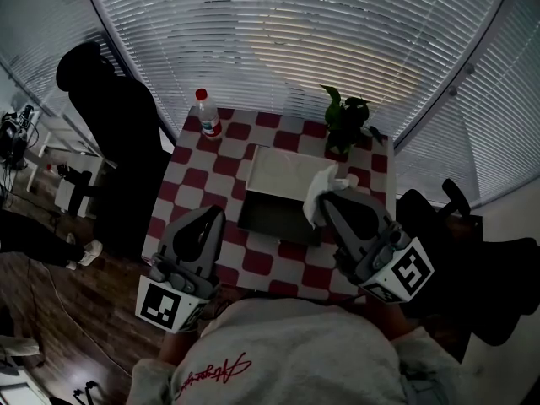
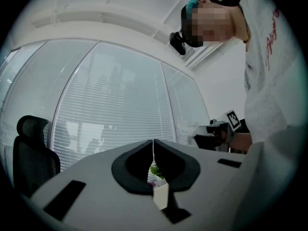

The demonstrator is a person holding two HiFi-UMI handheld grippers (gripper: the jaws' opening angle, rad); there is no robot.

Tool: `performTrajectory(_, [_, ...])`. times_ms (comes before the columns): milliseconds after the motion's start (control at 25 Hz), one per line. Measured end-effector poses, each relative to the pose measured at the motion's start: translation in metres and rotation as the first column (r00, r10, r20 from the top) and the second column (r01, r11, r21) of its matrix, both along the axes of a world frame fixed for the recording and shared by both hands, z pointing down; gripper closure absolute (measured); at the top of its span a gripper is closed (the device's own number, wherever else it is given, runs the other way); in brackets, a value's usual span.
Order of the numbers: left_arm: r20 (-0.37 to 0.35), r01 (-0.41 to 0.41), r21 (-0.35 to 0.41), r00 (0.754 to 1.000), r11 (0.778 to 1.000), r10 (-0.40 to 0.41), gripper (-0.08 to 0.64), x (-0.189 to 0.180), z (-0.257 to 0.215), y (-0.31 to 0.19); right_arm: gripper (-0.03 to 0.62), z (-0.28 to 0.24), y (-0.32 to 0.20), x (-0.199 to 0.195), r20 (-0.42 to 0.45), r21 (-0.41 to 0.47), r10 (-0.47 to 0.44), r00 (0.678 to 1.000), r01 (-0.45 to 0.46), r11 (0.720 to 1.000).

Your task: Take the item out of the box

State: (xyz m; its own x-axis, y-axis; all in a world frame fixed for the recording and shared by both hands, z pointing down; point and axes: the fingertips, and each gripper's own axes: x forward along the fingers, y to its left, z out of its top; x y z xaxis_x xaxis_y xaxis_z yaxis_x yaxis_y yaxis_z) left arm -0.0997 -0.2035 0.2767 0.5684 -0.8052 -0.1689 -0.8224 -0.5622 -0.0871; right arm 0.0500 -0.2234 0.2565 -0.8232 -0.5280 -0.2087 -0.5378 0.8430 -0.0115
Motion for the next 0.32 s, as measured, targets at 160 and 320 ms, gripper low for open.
performTrajectory(160, [-0.005,-0.005,-0.012,1.0,1.0,0.005,0.543,0.0033,0.0019,0.0008,0.583,-0.0009,0.001,0.0003,0.003,0.002,-0.004,1.0,0.004,1.0])
performTrajectory(320, [-0.005,-0.006,0.004,1.0,1.0,0.006,0.543,0.0023,0.0,0.002,0.582,-0.0016,0.003,-0.0001,-0.003,0.003,-0.003,1.0,0.003,1.0])
